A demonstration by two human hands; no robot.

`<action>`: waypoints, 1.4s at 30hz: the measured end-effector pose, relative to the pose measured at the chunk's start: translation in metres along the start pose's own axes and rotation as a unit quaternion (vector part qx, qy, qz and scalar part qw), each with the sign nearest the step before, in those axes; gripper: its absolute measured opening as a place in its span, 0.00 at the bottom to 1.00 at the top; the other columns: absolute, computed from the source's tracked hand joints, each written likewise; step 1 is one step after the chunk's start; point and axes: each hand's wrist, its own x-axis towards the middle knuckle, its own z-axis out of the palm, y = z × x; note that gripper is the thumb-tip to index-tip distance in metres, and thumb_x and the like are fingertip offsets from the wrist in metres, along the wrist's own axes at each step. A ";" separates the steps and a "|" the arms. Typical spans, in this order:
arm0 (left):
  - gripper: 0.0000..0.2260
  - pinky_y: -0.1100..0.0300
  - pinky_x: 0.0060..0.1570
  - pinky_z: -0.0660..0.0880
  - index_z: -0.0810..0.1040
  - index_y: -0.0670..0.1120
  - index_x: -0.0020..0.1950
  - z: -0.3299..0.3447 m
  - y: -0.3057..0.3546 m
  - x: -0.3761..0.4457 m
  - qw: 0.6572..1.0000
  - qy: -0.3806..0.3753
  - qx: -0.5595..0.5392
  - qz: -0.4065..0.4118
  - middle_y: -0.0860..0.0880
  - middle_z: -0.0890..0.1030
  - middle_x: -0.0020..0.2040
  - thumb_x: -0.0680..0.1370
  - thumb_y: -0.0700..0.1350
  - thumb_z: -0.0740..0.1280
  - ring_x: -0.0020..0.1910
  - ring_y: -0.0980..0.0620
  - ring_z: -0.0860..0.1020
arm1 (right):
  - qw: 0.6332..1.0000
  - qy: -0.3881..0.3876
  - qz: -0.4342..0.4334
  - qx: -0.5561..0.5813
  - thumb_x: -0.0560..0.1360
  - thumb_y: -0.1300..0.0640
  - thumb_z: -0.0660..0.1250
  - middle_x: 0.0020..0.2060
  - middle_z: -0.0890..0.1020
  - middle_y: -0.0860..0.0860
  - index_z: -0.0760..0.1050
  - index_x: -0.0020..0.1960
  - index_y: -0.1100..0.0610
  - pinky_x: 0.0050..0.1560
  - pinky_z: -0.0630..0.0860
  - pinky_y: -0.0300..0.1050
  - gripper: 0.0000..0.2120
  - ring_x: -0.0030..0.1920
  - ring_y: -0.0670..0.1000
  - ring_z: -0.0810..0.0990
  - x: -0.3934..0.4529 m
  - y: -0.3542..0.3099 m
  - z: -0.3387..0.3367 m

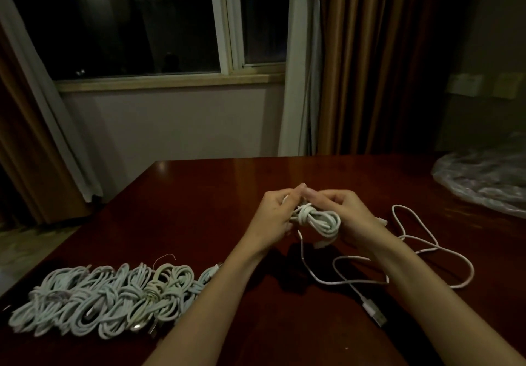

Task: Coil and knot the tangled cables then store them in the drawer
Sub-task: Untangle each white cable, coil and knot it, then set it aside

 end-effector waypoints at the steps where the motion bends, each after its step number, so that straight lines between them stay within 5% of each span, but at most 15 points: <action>1: 0.17 0.71 0.21 0.62 0.75 0.40 0.37 0.003 0.002 0.000 1.000 0.021 -0.021 -0.010 0.55 0.70 0.20 0.82 0.47 0.58 0.18 0.62 0.67 | 1.000 0.010 -0.003 0.020 0.70 0.38 0.70 0.43 0.79 0.71 0.78 0.47 0.70 0.46 0.74 0.54 0.32 0.41 0.61 0.79 -0.001 -0.001 0.004; 4: 0.18 0.67 0.21 0.62 0.75 0.43 0.35 0.003 0.001 0.004 0.990 0.116 -0.071 -0.035 0.51 0.71 0.24 0.82 0.49 0.59 0.20 0.58 0.66 | 0.998 0.064 -0.016 0.006 0.78 0.50 0.62 0.23 0.76 0.52 0.76 0.36 0.60 0.31 0.68 0.43 0.18 0.25 0.47 0.72 -0.003 0.000 0.022; 7: 0.18 0.65 0.24 0.64 0.75 0.44 0.34 -0.004 -0.005 0.007 0.980 0.188 -0.055 -0.016 0.49 0.72 0.26 0.81 0.50 0.60 0.24 0.55 0.68 | 0.994 0.090 -0.031 -0.046 0.82 0.56 0.56 0.18 0.66 0.44 0.72 0.33 0.57 0.27 0.59 0.40 0.20 0.21 0.41 0.61 -0.003 0.005 0.041; 12: 0.20 0.59 0.22 0.64 0.72 0.42 0.33 -0.009 -0.014 0.006 0.966 0.255 0.031 0.009 0.47 0.69 0.23 0.82 0.51 0.60 0.22 0.48 0.69 | 0.993 0.042 0.007 -0.108 0.83 0.55 0.51 0.21 0.67 0.47 0.73 0.37 0.56 0.24 0.62 0.42 0.20 0.21 0.47 0.64 -0.003 0.010 0.054; 17: 0.22 0.67 0.25 0.62 0.63 0.49 0.28 -0.008 -0.014 0.001 0.937 0.266 0.208 0.091 0.55 0.65 0.21 0.82 0.45 0.62 0.23 0.58 0.66 | 0.966 -0.027 0.056 -0.252 0.82 0.59 0.53 0.30 0.73 0.47 0.70 0.40 0.51 0.31 0.69 0.39 0.14 0.29 0.44 0.72 -0.010 0.006 0.055; 22: 0.20 0.64 0.25 0.61 0.63 0.53 0.29 -0.019 -0.029 0.004 0.911 0.203 0.333 0.131 0.54 0.67 0.24 0.81 0.47 0.63 0.24 0.53 0.67 | 0.891 -0.063 0.027 -0.450 0.82 0.58 0.56 0.42 0.80 0.53 0.75 0.50 0.57 0.45 0.76 0.47 0.09 0.44 0.53 0.80 -0.020 -0.008 0.051; 25: 0.19 0.66 0.25 0.63 0.64 0.55 0.31 -0.025 -0.030 0.005 0.900 0.177 0.371 0.144 0.56 0.67 0.23 0.81 0.46 0.64 0.24 0.55 0.70 | 0.862 -0.019 -0.044 -0.504 0.81 0.56 0.60 0.37 0.80 0.50 0.78 0.45 0.58 0.45 0.79 0.47 0.11 0.40 0.50 0.80 -0.020 -0.021 0.043; 30: 0.13 0.62 0.30 0.70 0.78 0.47 0.39 -0.021 -0.030 0.002 0.920 0.068 0.376 0.093 0.50 0.78 0.31 0.82 0.46 0.61 0.29 0.56 0.75 | 0.938 0.064 -0.129 -0.314 0.76 0.56 0.68 0.36 0.83 0.46 0.82 0.47 0.53 0.39 0.78 0.32 0.04 0.38 0.40 0.82 -0.016 -0.028 0.019; 33: 0.14 0.56 0.33 0.70 0.78 0.44 0.39 -0.022 -0.024 0.002 0.936 0.048 0.334 0.098 0.46 0.79 0.33 0.82 0.47 0.62 0.31 0.50 0.76 | 0.992 0.065 -0.059 -0.095 0.76 0.58 0.68 0.33 0.84 0.49 0.82 0.45 0.57 0.38 0.77 0.34 0.05 0.38 0.43 0.83 -0.011 -0.021 0.009; 39: 0.10 0.49 0.39 0.74 0.77 0.48 0.40 -0.022 -0.021 -0.001 0.976 0.000 0.218 0.013 0.46 0.80 0.37 0.80 0.49 0.63 0.36 0.49 0.78 | 0.989 0.054 0.016 0.137 0.77 0.61 0.65 0.36 0.81 0.51 0.79 0.49 0.61 0.44 0.78 0.38 0.06 0.42 0.47 0.83 -0.006 -0.009 0.004; 42: 0.06 0.58 0.37 0.74 0.77 0.51 0.44 -0.021 -0.016 0.002 0.990 -0.007 0.133 -0.035 0.48 0.78 0.39 0.79 0.45 0.63 0.36 0.52 0.77 | 0.979 0.079 0.007 0.188 0.77 0.61 0.64 0.35 0.80 0.50 0.79 0.51 0.62 0.43 0.78 0.37 0.06 0.41 0.46 0.82 -0.004 -0.006 0.005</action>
